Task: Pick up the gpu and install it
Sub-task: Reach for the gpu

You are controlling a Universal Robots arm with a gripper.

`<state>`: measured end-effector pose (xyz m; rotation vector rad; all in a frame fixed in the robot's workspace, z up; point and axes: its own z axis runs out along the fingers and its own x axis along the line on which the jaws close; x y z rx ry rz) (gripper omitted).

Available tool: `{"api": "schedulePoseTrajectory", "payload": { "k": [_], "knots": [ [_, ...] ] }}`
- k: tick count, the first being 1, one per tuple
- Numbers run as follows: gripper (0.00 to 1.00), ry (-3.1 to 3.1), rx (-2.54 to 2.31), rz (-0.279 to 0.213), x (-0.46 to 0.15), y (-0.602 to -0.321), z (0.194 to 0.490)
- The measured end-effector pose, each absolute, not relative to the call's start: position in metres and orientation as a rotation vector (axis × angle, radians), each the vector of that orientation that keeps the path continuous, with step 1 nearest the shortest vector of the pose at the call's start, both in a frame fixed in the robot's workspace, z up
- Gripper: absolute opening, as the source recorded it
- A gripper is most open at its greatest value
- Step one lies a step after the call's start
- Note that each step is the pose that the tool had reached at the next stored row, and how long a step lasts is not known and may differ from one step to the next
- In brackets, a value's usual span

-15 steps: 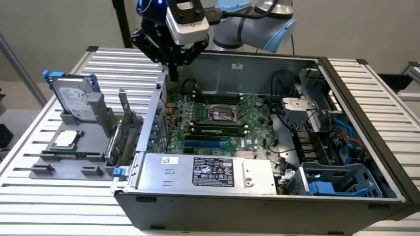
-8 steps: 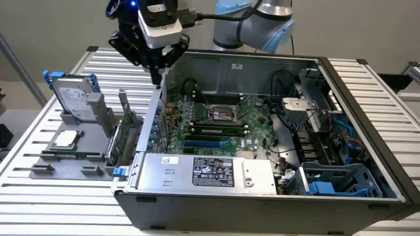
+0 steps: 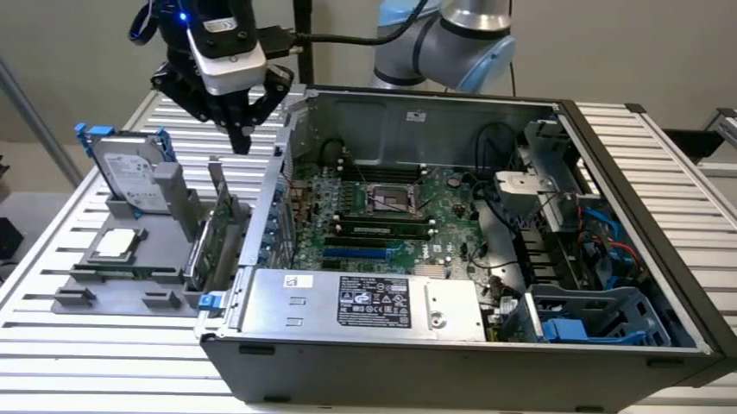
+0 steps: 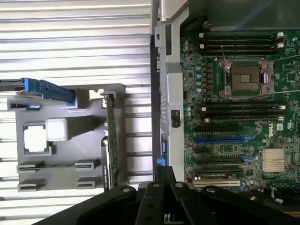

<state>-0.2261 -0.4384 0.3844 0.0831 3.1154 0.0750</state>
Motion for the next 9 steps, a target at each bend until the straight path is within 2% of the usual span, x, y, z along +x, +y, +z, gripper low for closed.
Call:
{"api": "schedulePoseTrajectory", "payload": {
  "k": [9],
  "knots": [
    [0.00, 3.115, 0.082, 0.072, -0.267, -0.439, 0.370]
  ]
}}
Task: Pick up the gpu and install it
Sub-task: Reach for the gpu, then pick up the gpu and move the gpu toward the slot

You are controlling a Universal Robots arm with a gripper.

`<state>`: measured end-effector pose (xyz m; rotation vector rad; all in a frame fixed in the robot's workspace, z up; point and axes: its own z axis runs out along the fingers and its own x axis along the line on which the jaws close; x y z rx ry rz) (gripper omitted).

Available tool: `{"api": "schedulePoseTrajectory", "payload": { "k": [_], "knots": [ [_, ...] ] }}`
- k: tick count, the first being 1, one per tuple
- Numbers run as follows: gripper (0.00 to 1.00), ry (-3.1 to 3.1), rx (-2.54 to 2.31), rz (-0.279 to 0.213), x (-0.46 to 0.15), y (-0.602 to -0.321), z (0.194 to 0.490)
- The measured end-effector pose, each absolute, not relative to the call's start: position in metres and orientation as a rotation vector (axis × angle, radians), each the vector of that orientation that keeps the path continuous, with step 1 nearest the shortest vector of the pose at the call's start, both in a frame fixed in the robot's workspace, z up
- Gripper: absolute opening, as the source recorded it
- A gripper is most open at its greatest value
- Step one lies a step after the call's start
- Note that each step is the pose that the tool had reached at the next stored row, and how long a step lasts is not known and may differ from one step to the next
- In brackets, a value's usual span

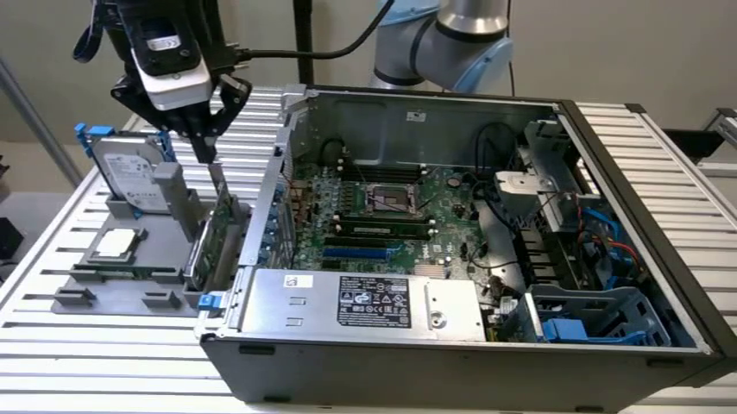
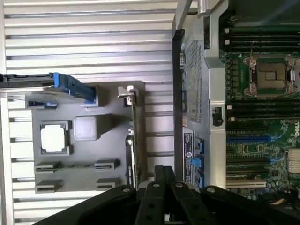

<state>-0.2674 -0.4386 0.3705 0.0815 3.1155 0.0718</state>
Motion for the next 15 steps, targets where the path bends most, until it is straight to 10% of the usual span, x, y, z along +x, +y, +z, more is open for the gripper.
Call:
{"api": "schedulePoseTrajectory", "payload": {
  "k": [15],
  "knots": [
    [0.00, 3.116, 0.081, 0.071, -0.286, -0.439, 0.366]
  ]
}}
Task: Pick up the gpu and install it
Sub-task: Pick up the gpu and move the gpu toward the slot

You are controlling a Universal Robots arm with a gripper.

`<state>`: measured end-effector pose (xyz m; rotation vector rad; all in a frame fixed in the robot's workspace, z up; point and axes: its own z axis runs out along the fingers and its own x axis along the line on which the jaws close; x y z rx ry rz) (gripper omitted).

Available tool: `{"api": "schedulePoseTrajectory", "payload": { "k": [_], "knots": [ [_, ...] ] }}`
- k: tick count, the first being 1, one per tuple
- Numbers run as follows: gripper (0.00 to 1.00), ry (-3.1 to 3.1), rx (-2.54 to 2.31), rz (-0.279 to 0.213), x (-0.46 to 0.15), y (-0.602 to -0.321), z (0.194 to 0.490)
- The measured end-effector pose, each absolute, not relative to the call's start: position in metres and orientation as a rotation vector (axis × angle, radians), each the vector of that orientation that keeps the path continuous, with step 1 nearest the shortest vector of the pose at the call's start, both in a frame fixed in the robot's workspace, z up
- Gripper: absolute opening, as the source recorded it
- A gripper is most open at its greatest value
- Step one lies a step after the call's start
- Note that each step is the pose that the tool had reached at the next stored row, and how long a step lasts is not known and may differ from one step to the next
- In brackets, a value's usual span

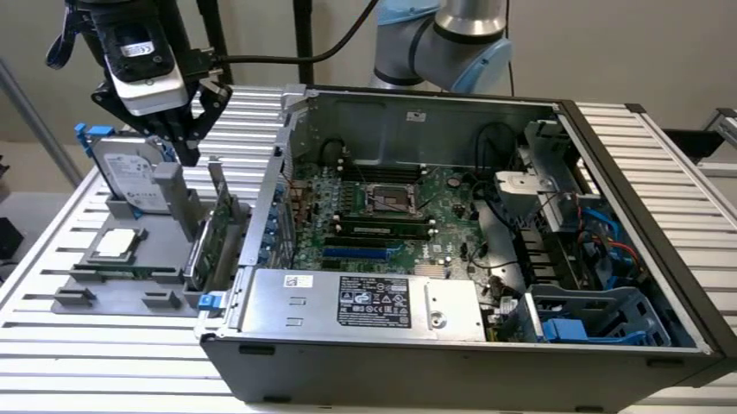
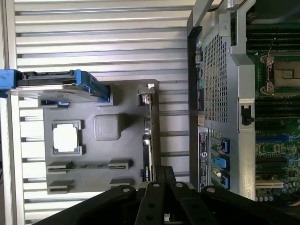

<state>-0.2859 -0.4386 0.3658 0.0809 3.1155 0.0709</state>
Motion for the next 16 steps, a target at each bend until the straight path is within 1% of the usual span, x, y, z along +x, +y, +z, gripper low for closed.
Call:
{"api": "schedulePoseTrajectory", "payload": {
  "k": [6, 11, 12, 16],
  "knots": [
    [0.00, 3.115, 0.081, 0.070, -0.287, -0.439, 0.365],
    [0.00, 3.116, 0.081, 0.058, -0.293, -0.440, 0.360],
    [1.00, 3.116, 0.081, 0.055, -0.295, -0.440, 0.359],
    [1.00, 3.115, 0.081, 0.049, -0.301, -0.440, 0.352]
  ]
}}
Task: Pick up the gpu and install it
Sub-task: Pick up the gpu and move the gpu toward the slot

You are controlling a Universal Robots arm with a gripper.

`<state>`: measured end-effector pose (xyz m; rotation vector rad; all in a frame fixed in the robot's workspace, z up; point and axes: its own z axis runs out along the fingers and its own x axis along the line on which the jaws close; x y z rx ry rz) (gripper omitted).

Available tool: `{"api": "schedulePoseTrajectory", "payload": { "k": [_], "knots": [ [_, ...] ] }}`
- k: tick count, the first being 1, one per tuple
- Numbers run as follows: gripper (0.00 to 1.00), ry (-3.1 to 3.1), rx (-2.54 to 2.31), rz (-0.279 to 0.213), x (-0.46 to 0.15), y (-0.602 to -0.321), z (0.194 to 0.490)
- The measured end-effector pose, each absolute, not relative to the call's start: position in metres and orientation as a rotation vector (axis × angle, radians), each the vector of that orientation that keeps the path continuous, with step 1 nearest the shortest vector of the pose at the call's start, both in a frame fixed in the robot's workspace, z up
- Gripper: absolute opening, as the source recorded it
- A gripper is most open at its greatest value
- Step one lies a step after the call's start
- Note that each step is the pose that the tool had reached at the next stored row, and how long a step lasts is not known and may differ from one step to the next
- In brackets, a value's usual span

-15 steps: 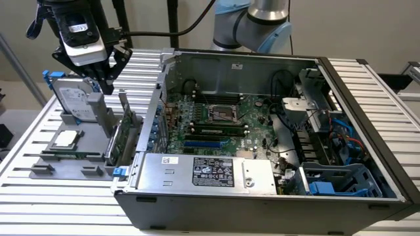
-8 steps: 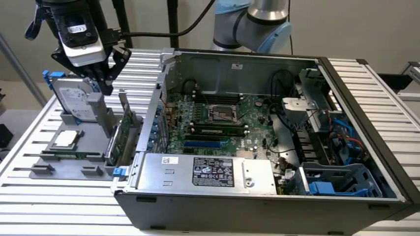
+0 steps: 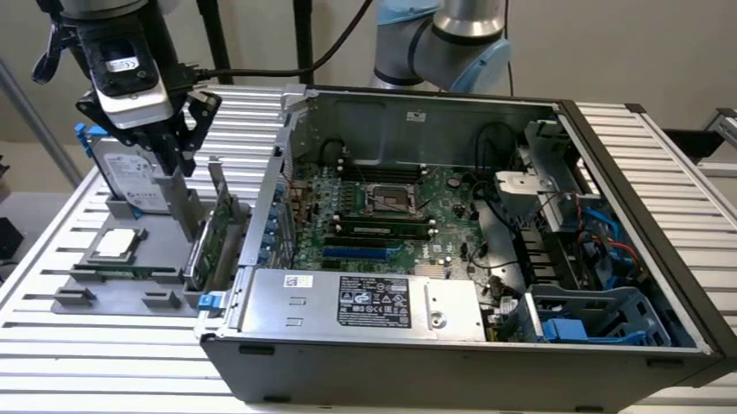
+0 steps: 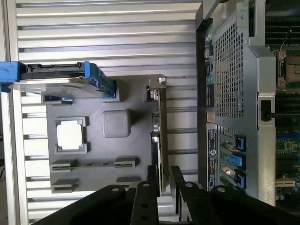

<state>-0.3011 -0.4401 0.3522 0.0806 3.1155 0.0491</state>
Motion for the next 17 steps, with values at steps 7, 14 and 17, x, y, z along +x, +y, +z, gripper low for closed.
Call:
{"api": "schedulePoseTrajectory", "payload": {
  "k": [7, 14, 17],
  "knots": [
    [1.00, 3.116, 0.080, 0.048, -0.302, -0.440, 0.340],
    [1.00, 3.116, 0.081, 0.048, -0.302, -0.440, 0.327],
    [1.00, 3.116, 0.081, 0.048, -0.302, -0.440, 0.321]
  ]
}}
